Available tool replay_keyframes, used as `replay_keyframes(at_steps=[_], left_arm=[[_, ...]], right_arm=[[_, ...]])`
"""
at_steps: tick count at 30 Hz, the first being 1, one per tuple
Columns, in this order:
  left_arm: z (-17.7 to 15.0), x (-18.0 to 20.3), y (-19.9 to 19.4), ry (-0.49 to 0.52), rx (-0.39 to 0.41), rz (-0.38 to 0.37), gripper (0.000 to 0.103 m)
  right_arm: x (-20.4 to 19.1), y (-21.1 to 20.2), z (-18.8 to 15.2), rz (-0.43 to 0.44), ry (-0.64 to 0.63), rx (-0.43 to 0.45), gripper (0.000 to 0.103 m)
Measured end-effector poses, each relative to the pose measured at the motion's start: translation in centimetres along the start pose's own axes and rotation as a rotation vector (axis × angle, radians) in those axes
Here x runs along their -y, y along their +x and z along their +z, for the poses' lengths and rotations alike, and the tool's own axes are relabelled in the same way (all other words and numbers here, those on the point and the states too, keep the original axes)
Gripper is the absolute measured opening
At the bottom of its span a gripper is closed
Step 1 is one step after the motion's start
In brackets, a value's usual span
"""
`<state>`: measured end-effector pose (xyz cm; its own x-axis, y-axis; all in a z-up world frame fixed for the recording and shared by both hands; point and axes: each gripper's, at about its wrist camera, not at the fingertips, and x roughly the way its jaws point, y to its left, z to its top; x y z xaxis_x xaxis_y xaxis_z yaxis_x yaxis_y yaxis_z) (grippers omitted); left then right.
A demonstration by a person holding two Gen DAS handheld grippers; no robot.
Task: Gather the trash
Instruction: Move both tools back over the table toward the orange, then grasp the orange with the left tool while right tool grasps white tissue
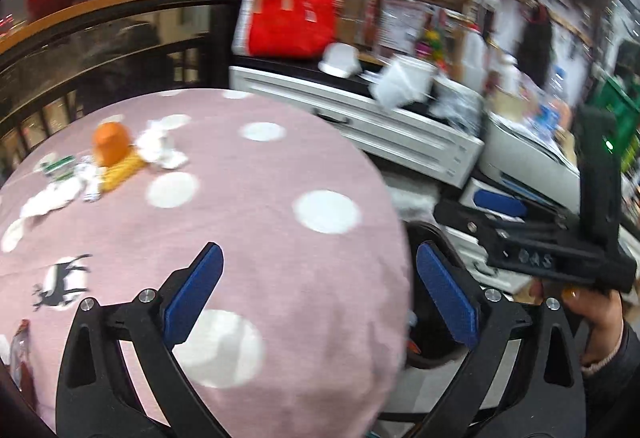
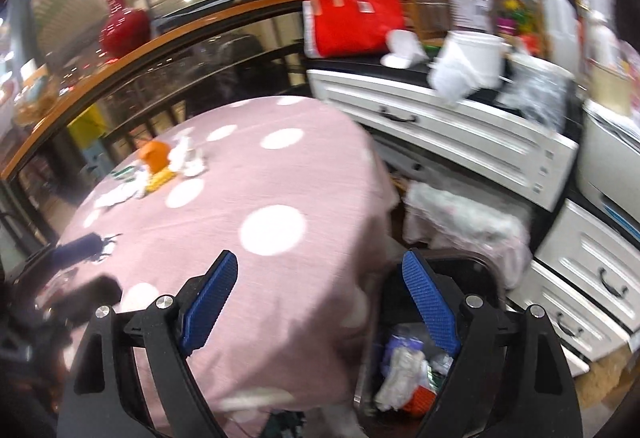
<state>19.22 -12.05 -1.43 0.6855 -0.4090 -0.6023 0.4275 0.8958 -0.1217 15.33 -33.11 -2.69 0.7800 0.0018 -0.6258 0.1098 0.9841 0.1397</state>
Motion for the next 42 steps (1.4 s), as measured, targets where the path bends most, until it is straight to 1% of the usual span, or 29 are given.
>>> replay_keyframes(at_steps=[3,6,8,11,16,19,21,23,26,28,30,32,34,36,37,38,39,40,41,42], left_arm=[[0.5,-2.5,-0.6,-0.031,0.007,0.07,0.096],[1.1,-4.9,-1.2,-0.057,0.016,0.111,0.096],[1.6,-6.6,-1.8,-0.071,0.03,0.151,0.096],[2.2,-8.9,-2.2,-0.094,0.032,0.21,0.096],[2.4,-13.7,-2.6,-0.191,0.041,0.283,0.096],[2.4,-17.0,-2.2,-0.272,0.031,0.338,0.096],[2.6,-18.8,-1.9,-0.331,0.032,0.357,0.096],[2.8,-20.4,-1.5,-0.376,0.033,0.376,0.096],[3.1,-22.0,-0.8,-0.406,0.02,0.414,0.096],[3.2,-22.9,-0.4,-0.436,0.022,0.418,0.096],[3.4,-23.9,0.1,-0.464,0.02,0.432,0.095],[3.6,-24.8,0.6,-0.478,0.019,0.444,0.095],[3.7,-25.6,1.1,-0.498,0.014,0.461,0.092],[3.7,-26.7,1.7,-0.552,0.009,0.459,0.087],[3.7,-27.2,1.9,-0.581,0.006,0.454,0.086],[3.7,-27.6,2.1,-0.605,0.002,0.449,0.084],[3.8,-27.8,2.4,-0.616,0.004,0.44,0.083],[3.9,-27.7,2.6,-0.609,0.008,0.439,0.083],[4.1,-27.5,2.8,-0.597,0.012,0.443,0.083],[4.4,-27.1,3.1,-0.577,0.019,0.441,0.083]], right_arm=[[-2.2,1.1,0.8,0.044,-0.043,-0.007,0.083],[-4.4,2.2,1.5,0.086,-0.085,-0.015,0.083],[-5.7,3.0,2.1,0.109,-0.111,-0.022,0.083],[-7.7,4.6,2.9,0.153,-0.137,-0.041,0.083],[-10.7,7.6,4.4,0.217,-0.174,-0.085,0.083],[-12.1,9.9,5.3,0.244,-0.187,-0.113,0.083],[-13.1,11.7,6.0,0.262,-0.197,-0.131,0.083],[-14.0,13.5,6.7,0.27,-0.211,-0.147,0.083],[-15.4,16.3,7.9,0.291,-0.228,-0.17,0.083],[-16.0,17.9,8.7,0.303,-0.225,-0.189,0.082],[-16.7,19.9,9.5,0.313,-0.221,-0.211,0.078],[-17.3,21.5,10.1,0.315,-0.228,-0.23,0.076],[-18.2,23.1,10.6,0.311,-0.246,-0.244,0.07],[-18.8,24.2,10.8,0.305,-0.256,-0.255,0.064],[-19.1,24.8,11.0,0.299,-0.262,-0.261,0.062],[-19.2,25.3,11.1,0.293,-0.264,-0.268,0.056],[-19.3,25.7,11.2,0.292,-0.261,-0.276,0.047],[-19.3,26.1,11.2,0.294,-0.258,-0.283,0.04],[-19.2,26.4,11.2,0.297,-0.256,-0.294,0.024],[-19.1,26.5,11.3,0.303,-0.254,-0.297,0.024]])
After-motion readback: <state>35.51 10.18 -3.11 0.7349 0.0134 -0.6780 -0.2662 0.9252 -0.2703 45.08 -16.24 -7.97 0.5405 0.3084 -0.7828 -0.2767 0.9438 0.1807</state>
